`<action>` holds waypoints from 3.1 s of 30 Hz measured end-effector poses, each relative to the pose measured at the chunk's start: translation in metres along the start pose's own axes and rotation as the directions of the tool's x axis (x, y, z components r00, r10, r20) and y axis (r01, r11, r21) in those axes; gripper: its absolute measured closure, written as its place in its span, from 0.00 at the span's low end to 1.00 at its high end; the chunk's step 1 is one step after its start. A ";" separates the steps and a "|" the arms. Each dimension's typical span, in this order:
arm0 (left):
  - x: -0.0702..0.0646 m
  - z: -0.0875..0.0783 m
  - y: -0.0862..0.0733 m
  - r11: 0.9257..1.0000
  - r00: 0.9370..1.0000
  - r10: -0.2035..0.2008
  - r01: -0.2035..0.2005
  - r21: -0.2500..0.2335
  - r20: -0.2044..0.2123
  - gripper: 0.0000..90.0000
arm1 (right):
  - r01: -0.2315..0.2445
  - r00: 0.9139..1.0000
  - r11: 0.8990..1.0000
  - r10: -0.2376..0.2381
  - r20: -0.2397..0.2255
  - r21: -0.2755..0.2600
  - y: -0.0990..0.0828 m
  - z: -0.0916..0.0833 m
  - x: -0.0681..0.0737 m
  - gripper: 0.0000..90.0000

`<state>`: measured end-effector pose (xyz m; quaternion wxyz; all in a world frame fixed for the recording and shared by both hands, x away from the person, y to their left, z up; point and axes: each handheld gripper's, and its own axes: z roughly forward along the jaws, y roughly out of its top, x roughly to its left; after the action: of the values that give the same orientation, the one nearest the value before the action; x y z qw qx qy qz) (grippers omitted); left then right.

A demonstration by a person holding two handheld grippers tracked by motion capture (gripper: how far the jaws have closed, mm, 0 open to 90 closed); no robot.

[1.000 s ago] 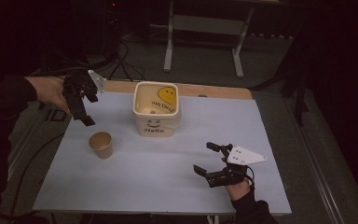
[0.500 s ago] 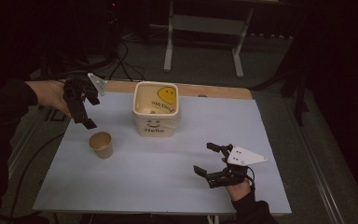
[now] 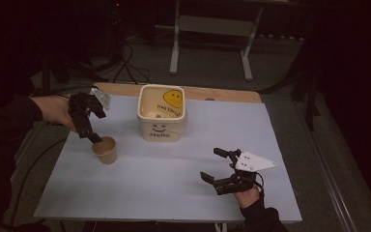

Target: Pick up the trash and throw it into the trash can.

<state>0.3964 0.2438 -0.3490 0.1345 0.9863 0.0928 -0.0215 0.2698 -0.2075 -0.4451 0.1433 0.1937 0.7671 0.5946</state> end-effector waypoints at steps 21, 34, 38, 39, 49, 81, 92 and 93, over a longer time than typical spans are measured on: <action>-0.001 0.049 -0.016 0.997 0.998 -0.062 0.062 0.039 -0.003 0.02 | 0.002 1.000 1.000 -0.002 -0.015 0.006 0.000 0.000 0.000 0.11; 0.003 0.073 -0.030 0.997 0.997 -0.077 0.076 -0.029 -0.022 0.02 | -0.002 1.000 1.000 0.002 -0.020 0.011 0.000 0.000 -0.001 0.11; 0.006 0.080 -0.035 0.996 0.996 -0.087 0.086 -0.032 -0.020 0.02 | -0.002 1.000 1.000 0.003 -0.023 0.012 0.000 0.001 0.000 0.11; 0.006 0.080 -0.035 0.996 0.996 -0.087 0.086 -0.032 -0.020 0.02 | -0.002 1.000 1.000 0.002 -0.024 0.012 0.000 0.001 -0.001 0.11; 0.010 0.096 -0.039 0.995 0.995 -0.102 0.102 -0.015 -0.003 0.02 | -0.003 1.000 1.000 0.003 -0.026 0.017 -0.001 0.001 -0.001 0.11; 0.013 0.091 -0.032 0.995 0.995 -0.095 0.094 0.034 0.035 0.28 | -0.008 1.000 1.000 0.008 -0.026 0.020 -0.002 0.002 -0.002 0.11; 0.012 0.069 -0.021 0.996 0.995 -0.086 0.085 0.014 0.055 0.28 | -0.008 1.000 1.000 0.009 -0.027 0.019 -0.002 0.002 -0.002 0.11; 0.012 0.067 -0.020 0.997 0.995 -0.082 0.082 0.013 0.054 0.28 | -0.008 1.000 1.000 0.009 -0.025 0.021 -0.002 0.002 -0.003 0.11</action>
<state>0.4033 0.2470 -0.4201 0.1305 0.9814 0.1294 -0.0545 0.2728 -0.2073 -0.4479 0.1291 0.1910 0.7740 0.5897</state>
